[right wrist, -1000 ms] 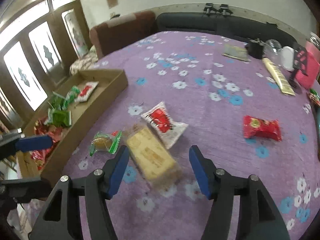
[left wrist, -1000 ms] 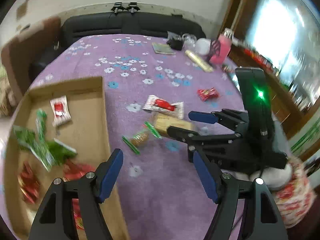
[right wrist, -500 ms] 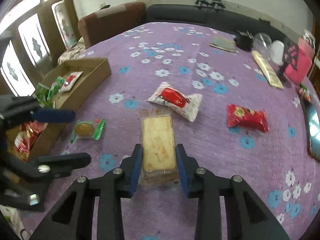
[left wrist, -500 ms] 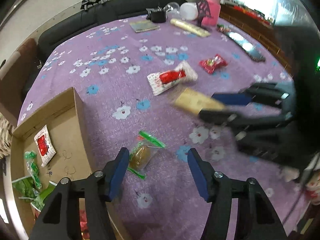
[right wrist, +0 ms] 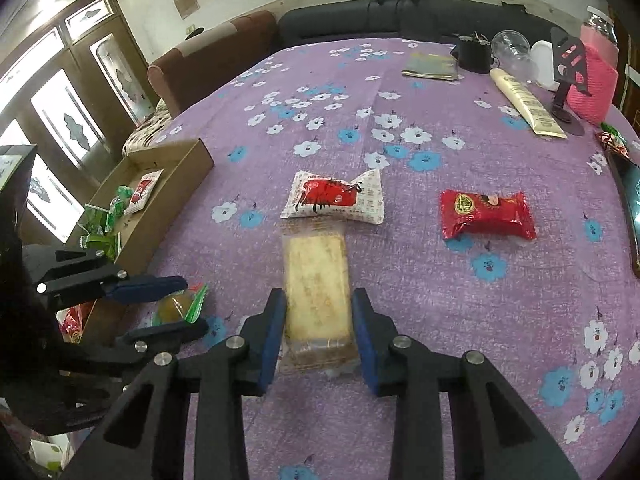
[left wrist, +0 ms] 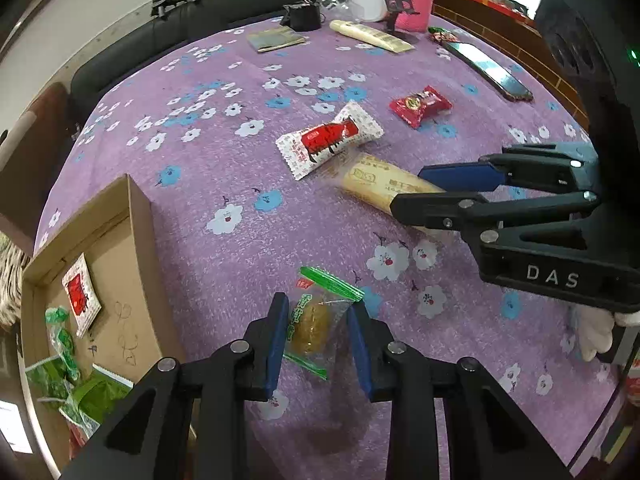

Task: Organize snacks
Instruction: 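Close the left tool on the clear packet holding a brown cookie, then carry the cake bar and cookie packet over the cardboard box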

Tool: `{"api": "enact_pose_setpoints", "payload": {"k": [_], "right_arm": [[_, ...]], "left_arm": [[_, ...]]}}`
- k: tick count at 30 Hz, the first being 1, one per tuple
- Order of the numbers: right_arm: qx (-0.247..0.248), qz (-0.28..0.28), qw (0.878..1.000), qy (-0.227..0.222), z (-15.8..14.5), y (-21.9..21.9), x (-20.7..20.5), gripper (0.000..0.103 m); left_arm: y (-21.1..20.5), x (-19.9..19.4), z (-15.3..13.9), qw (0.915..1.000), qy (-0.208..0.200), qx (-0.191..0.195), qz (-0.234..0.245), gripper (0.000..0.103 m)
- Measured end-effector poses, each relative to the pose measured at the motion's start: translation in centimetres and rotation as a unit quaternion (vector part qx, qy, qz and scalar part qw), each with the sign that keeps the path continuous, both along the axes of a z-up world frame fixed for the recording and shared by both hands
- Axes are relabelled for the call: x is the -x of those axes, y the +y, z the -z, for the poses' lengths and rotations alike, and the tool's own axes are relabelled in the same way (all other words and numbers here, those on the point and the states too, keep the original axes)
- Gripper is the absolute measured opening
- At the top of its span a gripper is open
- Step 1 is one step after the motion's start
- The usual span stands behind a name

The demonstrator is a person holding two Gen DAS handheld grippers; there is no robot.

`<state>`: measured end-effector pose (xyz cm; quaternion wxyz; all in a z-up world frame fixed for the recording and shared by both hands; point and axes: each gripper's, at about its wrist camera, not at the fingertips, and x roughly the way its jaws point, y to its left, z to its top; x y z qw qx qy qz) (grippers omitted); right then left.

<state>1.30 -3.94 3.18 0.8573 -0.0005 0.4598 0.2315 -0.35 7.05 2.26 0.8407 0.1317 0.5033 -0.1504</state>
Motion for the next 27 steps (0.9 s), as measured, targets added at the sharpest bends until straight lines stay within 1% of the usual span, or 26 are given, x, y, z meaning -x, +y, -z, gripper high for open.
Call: {"api": "enact_pose_setpoints", "payload": {"k": [2,6,10,15,19,23,27], "right_arm": [[-0.008,-0.002,1.0,0.001,-0.1,0.0,0.1,0.032],[-0.047,-0.009,0.999,0.005,-0.6,-0.5,0.1,0.032],[-0.072,-0.011,0.997,0.007,-0.9,-0.7,0.1,0.032],[-0.097,-0.009,0.995,0.013,-0.9,-1.0,0.0,0.032],[-0.117,-0.008,0.993,0.023,-0.8,-1.3,-0.1,0.032],[-0.138,-0.012,0.99,0.03,-0.7,-1.3,-0.1,0.032],[-0.158,-0.02,0.987,0.034,-1.0,-0.7,0.3,0.032]], "left_arm": [[0.1,0.2,-0.3,0.9998,-0.002,0.018,-0.003,0.029],[0.7,1.1,-1.5,0.9981,-0.011,0.059,-0.009,0.028],[1.9,2.5,-3.0,0.995,-0.025,0.095,-0.02,0.028],[4.7,4.3,-4.7,0.9885,-0.041,0.14,-0.04,0.028],[7.9,6.0,-6.0,0.9823,-0.061,0.161,-0.073,0.028],[11.4,7.7,-6.7,0.9755,-0.079,0.17,-0.115,0.029],[15.3,9.5,-6.6,0.965,-0.087,0.183,-0.166,0.029]]}}
